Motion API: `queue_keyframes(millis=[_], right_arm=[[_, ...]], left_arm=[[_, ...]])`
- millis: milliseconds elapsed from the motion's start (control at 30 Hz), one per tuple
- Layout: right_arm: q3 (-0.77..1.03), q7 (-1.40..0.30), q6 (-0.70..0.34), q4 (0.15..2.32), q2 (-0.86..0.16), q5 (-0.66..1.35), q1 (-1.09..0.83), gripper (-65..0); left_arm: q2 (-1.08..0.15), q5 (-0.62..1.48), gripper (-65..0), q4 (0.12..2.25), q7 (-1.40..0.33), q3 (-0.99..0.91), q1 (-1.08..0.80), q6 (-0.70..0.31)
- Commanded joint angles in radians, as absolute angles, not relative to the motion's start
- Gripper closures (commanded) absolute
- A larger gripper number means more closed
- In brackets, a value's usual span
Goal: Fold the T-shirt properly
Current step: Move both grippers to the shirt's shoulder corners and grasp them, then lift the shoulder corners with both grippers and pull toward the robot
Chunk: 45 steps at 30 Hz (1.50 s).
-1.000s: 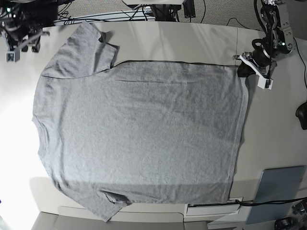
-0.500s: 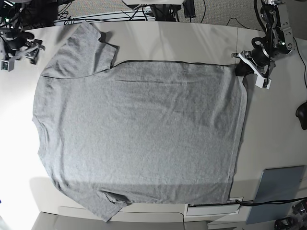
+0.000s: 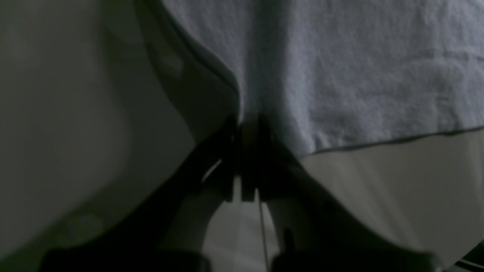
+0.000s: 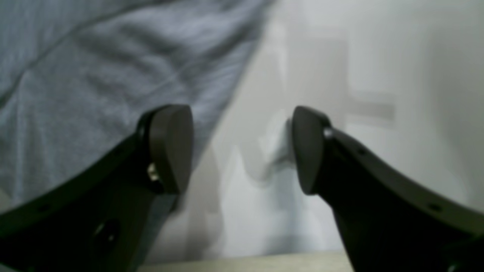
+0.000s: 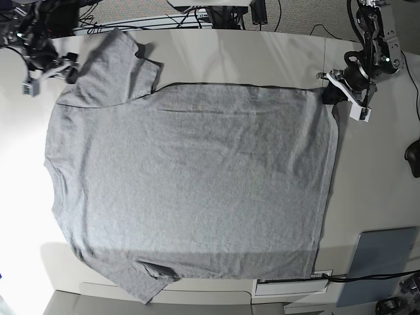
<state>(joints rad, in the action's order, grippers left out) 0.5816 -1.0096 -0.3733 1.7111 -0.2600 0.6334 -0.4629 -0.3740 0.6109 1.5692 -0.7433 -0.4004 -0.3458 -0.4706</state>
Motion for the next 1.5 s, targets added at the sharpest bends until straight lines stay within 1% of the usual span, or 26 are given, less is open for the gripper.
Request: queue_keyframes(millis=[0,100,200,500,533,567,767,833,933,967,1100,1200,1333,1467], right_arm=[[0.562,-1.001,-0.362,1.725,-0.274,0.625,-0.463,-40.0],[0.496,-0.987,-0.316,1.725,-0.274,0.582,-0.463,-39.9],[0.459,-0.977,-0.313,1.726,-0.271,0.579,-0.463,-39.9],[0.452,-0.953,-0.317,1.726,-0.192,0.579,-0.463,-39.8],[0.452,-0.953,-0.317,1.726,-0.19,0.579,-0.463,-38.7],[0.452,-0.953,-0.317,1.726,-0.191,0.579,-0.463,-37.2],[0.452,-0.94,-0.3,1.726,-0.191,0.564,-0.463,-23.0],[0.452,-0.924,-0.266,1.726,-0.191,0.541,-0.463,-15.6],[0.452,-0.908,-0.261,1.726,-0.191,0.522,-0.463,-2.5],[0.452,-0.903,-0.261,1.726,-0.191,0.522,-0.463,0.0],[0.459,-0.856,-0.262,1.732,-0.191,0.523,-0.464,0.0],[0.488,-0.855,-0.271,1.785,-0.191,0.522,-0.482,0.0],[0.548,-0.857,-0.276,1.907,-0.191,0.523,-0.557,0.0],[0.572,-0.852,-0.276,1.992,-0.191,0.523,-0.661,0.0]], left_arm=[[-0.385,0.598,0.0,1.575,-0.763,-0.401,-0.349,-0.472],[-0.385,0.598,0.0,1.575,-0.763,-0.401,-0.349,-0.472],[-0.385,0.598,0.0,1.575,-0.763,-0.401,-0.349,-0.472],[-0.385,0.596,0.0,1.575,-0.763,-0.401,-0.349,-0.472],[-0.385,0.594,0.0,1.575,-0.764,-0.401,-0.349,-0.472],[-0.385,0.595,0.0,1.575,-0.764,-0.401,-0.349,-0.472],[-0.385,0.595,0.0,1.575,-0.764,-0.401,-0.349,-0.472],[-0.385,0.595,0.0,1.575,-0.764,-0.401,-0.349,-0.472],[-0.385,0.595,0.0,1.575,-0.764,-0.401,-0.349,-0.472],[-0.385,0.595,0.0,1.575,-0.763,-0.401,-0.349,-0.472],[-0.385,0.596,0.0,1.575,-0.74,-0.402,-0.35,-0.472],[-0.392,0.615,0.0,1.583,-0.734,-0.413,-0.36,-0.472],[-0.413,0.702,0.0,1.629,-0.733,-0.451,-0.415,-0.472],[-0.418,0.773,0.0,1.671,-0.733,-0.5,-0.468,-0.473]])
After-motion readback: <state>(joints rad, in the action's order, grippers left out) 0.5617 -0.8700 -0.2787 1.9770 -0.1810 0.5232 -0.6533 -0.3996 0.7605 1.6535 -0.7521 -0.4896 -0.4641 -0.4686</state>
